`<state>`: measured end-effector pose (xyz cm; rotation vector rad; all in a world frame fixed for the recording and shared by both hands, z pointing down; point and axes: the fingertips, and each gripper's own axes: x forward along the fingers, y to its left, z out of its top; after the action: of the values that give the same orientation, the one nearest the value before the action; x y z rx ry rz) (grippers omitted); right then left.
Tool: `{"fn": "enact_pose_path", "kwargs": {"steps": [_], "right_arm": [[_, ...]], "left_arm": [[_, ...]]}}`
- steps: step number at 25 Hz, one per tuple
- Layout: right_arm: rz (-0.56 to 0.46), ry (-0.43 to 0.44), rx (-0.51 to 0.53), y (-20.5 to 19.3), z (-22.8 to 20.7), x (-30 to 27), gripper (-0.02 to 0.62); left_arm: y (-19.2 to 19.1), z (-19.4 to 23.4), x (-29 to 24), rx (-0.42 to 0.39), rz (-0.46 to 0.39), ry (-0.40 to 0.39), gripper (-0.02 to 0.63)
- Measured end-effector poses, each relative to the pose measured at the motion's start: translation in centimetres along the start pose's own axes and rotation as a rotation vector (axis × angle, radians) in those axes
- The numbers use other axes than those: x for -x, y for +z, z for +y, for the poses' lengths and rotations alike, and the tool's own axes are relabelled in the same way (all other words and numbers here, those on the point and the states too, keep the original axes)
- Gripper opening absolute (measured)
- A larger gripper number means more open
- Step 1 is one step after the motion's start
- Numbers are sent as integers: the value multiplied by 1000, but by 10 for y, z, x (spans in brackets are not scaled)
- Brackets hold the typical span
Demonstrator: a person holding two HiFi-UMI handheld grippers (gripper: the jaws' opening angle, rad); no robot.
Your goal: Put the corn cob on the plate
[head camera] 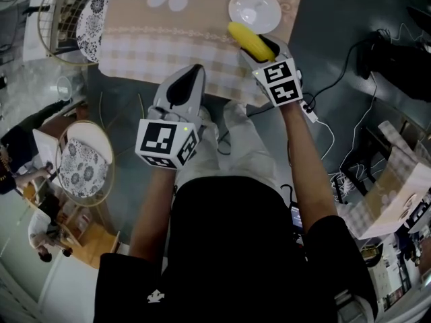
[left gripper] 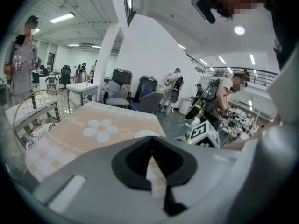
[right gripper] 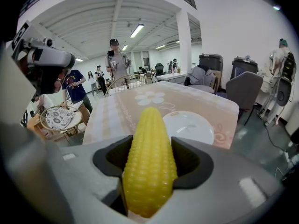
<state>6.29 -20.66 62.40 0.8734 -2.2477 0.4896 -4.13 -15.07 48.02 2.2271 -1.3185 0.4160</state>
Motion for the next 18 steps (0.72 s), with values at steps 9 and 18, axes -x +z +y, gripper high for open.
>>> {"fn": "enact_pose_path", "kwargs": {"steps": [9, 18], "right_arm": [[-22, -6, 12, 18, -29, 3, 256], [-26, -60, -3, 33, -63, -12, 256]], "left_arm": [[16, -12, -9, 44, -59, -19, 9], [16, -1, -17, 37, -44, -25, 9]]}}
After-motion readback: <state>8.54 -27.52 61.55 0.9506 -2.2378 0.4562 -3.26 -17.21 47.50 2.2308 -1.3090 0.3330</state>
